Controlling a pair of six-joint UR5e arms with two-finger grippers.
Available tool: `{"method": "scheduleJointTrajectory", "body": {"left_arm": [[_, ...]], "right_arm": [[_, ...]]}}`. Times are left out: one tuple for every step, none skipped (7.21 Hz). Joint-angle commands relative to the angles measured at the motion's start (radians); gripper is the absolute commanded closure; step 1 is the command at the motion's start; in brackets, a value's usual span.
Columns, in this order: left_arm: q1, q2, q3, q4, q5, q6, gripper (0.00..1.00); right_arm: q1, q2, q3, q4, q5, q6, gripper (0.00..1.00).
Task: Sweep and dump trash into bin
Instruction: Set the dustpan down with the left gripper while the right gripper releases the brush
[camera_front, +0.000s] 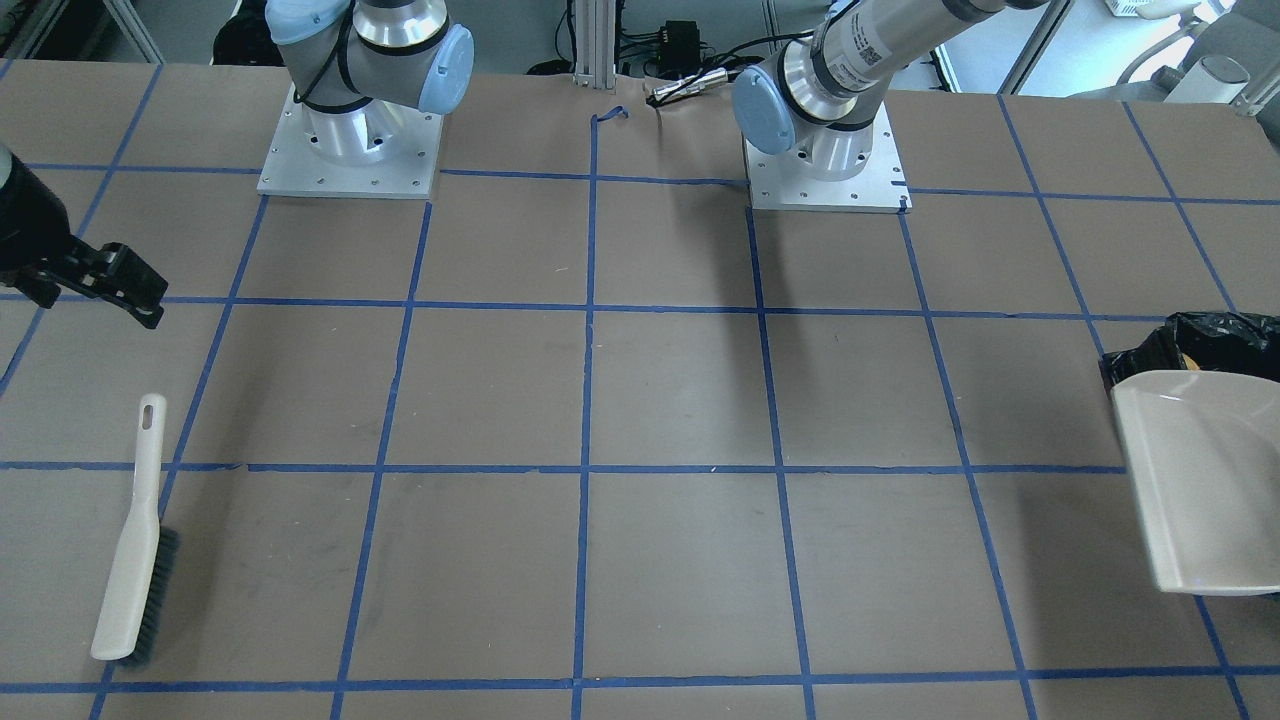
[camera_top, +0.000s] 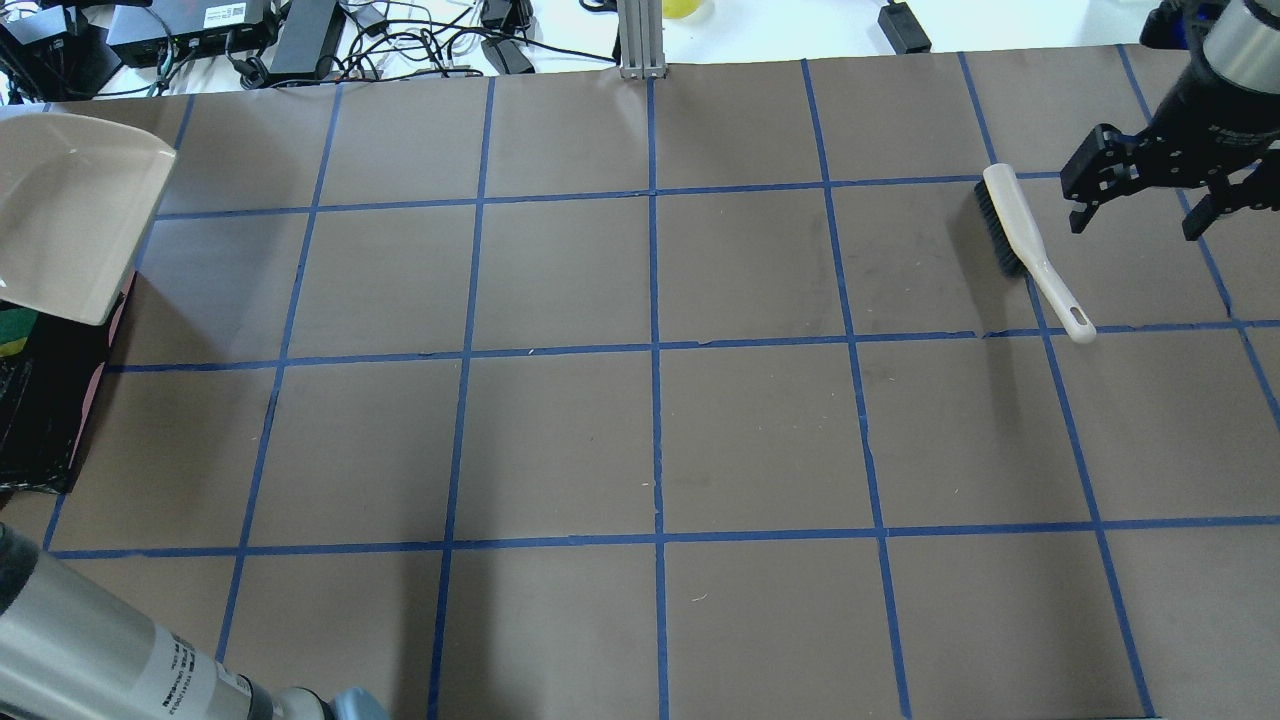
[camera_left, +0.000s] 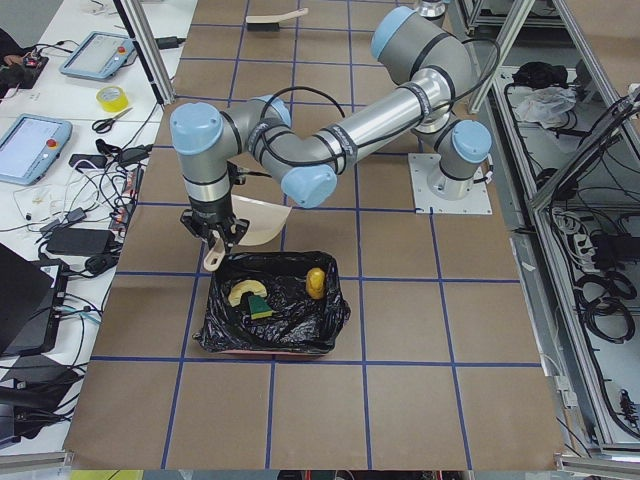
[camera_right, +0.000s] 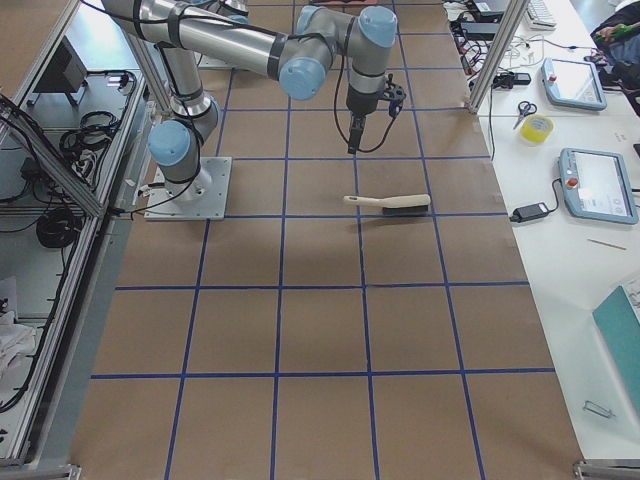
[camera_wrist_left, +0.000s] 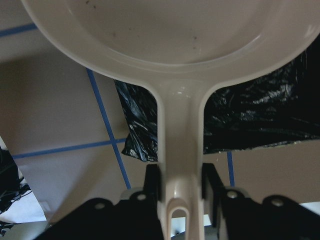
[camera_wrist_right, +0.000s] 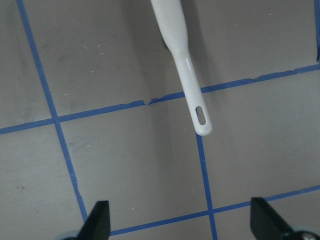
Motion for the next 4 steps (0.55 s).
{"method": "scheduleJointTrajectory", "body": {"left_arm": [[-0.140,-0.014,-0.017,-0.062,-0.048,-0.244,1.00],[-0.193,-0.026,-0.040,-0.067,-0.066,-0.319,1.00],[-0.256,-0.031,-0.105,-0.057,-0.066,-0.411,1.00],[-0.298,-0.031,-0.162,-0.049,-0.087,-0.477,1.00]], "right_arm": [[0.173,-0.038,-0.006,0.004,0.007,0.104,0.00],[0.187,-0.038,-0.008,0.002,0.005,0.108,0.00],[0.192,-0.068,-0.006,0.008,0.019,0.093,0.00],[0.226,-0.090,-0.005,0.008,0.098,0.117,0.00]]}}
